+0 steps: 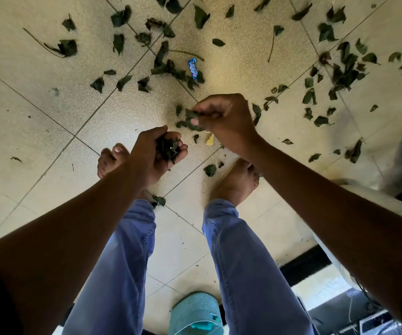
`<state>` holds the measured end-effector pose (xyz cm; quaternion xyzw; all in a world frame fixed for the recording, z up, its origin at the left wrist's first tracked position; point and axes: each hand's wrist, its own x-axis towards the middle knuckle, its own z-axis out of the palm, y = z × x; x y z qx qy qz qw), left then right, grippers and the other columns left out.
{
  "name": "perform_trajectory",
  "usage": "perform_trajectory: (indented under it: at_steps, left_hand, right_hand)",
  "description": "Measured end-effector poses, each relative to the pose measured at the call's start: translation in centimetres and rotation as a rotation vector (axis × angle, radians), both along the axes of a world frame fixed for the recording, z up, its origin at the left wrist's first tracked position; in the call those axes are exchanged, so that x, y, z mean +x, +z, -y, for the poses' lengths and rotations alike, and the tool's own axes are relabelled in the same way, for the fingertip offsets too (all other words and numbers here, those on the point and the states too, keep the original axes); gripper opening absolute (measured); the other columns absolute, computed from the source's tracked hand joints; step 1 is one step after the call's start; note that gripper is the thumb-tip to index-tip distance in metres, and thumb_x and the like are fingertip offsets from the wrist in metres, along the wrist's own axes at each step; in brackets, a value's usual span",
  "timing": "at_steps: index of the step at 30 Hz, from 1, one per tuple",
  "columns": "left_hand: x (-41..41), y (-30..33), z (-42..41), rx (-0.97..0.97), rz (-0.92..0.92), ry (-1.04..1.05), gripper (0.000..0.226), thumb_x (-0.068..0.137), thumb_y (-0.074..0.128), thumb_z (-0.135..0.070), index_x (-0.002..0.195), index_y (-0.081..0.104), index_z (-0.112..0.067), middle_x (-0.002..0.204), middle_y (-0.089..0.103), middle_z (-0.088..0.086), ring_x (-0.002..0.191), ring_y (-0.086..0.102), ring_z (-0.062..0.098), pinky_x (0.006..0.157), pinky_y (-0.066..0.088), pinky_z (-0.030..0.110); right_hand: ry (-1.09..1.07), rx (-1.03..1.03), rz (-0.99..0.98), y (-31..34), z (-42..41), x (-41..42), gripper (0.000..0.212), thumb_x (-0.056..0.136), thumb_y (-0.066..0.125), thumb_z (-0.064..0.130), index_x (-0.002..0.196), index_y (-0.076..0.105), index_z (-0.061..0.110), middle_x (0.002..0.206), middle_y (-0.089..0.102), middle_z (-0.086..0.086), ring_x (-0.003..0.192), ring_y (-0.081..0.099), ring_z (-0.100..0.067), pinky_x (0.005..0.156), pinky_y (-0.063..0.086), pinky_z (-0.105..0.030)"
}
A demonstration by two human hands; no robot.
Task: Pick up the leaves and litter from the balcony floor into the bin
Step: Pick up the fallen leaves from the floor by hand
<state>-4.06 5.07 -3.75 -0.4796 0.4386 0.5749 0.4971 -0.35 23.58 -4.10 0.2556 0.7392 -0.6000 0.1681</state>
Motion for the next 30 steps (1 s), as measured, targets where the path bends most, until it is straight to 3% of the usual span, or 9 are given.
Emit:
perform_trajectory:
  at_steps: [5,7,10,14,18,21,24,26,30]
  left_hand:
    - [0.0,0.7,-1.0,0.004,-0.042,0.017,0.027,0.102,0.045,-0.017,0.096,0.071,-0.009,0.089,0.075,0.008,0.081,0.072,0.016,0.072,0.058,0.025]
    - [0.1,1.1,-1.1,0.036,0.019,0.060,0.032,0.102,0.041,-0.019,0.087,0.067,-0.011,0.082,0.071,0.007,0.077,0.069,0.014,0.074,0.051,0.019]
    - [0.1,1.4,-1.1,0.060,0.069,0.082,0.030,0.100,0.045,-0.033,0.084,0.063,-0.016,0.080,0.063,0.003,0.078,0.065,0.017,0.084,0.045,0.026]
    - [0.2,2.2,-1.4,0.049,0.089,0.019,0.031,0.100,0.046,-0.036,0.078,0.062,-0.020,0.071,0.063,-0.001,0.066,0.068,0.014,0.066,0.052,0.021]
    - [0.8,1.1,-0.4,-0.120,0.134,-0.034,0.034,0.100,0.048,-0.032,0.068,0.050,-0.022,0.061,0.053,-0.003,0.053,0.060,0.011,0.057,0.046,0.023]
    - [1.1,0.2,0.6,-0.191,0.155,0.027,0.036,0.100,0.051,-0.030,0.065,0.044,-0.023,0.057,0.043,-0.007,0.045,0.049,0.007,0.041,0.039,0.018]
    - [1.6,-0.1,1.0,-0.206,0.143,-0.079,0.037,0.101,0.047,-0.030,0.065,0.043,-0.023,0.058,0.045,-0.005,0.045,0.057,0.008,0.036,0.027,0.012]
    - [2.0,-0.5,1.0,-0.229,0.137,-0.133,0.036,0.101,0.048,-0.029,0.066,0.042,-0.022,0.060,0.045,-0.003,0.041,0.050,0.007,0.036,0.025,0.013]
    - [2.0,-1.2,1.1,-0.160,0.142,-0.164,0.037,0.101,0.047,-0.028,0.065,0.038,-0.022,0.054,0.038,-0.005,0.039,0.036,0.006,0.033,0.022,0.014]
  right_hand:
    - [-0.080,-0.015,0.060,3.6,5.3,0.4,0.019,0.072,0.084,0.010,0.081,0.074,0.023,0.074,0.074,0.008,0.070,0.071,-0.005,0.071,0.059,-0.032]
    - [-0.066,0.158,0.058,4.0,7.2,1.2,0.016,0.072,0.080,0.009,0.081,0.075,0.021,0.076,0.073,0.009,0.072,0.069,-0.008,0.067,0.058,-0.037]
    - [0.151,0.537,-0.040,3.5,8.7,2.5,0.016,0.070,0.070,0.008,0.079,0.074,0.019,0.084,0.068,0.002,0.085,0.059,-0.022,0.061,0.049,-0.033]
    - [0.362,0.761,-0.148,3.2,9.3,3.2,0.015,0.074,0.060,0.015,0.078,0.075,0.014,0.085,0.064,-0.004,0.091,0.054,-0.029,0.066,0.043,-0.037]
    - [0.707,0.701,-0.214,3.4,8.9,3.6,0.025,0.074,0.057,0.010,0.091,0.076,0.012,0.085,0.067,-0.003,0.091,0.055,-0.030,0.072,0.041,-0.040]
    - [0.578,0.523,-0.308,3.5,7.3,4.9,0.030,0.080,0.053,0.009,0.103,0.073,0.013,0.088,0.070,-0.004,0.085,0.057,-0.027,0.072,0.044,-0.037]
    - [0.405,0.572,-0.165,1.8,5.1,6.8,0.035,0.083,0.055,0.004,0.112,0.071,0.017,0.097,0.072,-0.001,0.089,0.061,-0.025,0.076,0.049,-0.038]
    - [0.393,0.705,0.033,-0.5,3.4,8.0,0.034,0.085,0.061,0.005,0.116,0.067,0.017,0.108,0.066,-0.006,0.097,0.061,-0.027,0.078,0.053,-0.040]
    - [0.304,0.729,0.369,-4.7,0.5,9.4,0.055,0.088,0.074,0.033,0.133,0.048,0.015,0.124,0.052,-0.013,0.106,0.059,-0.031,0.076,0.053,-0.034]
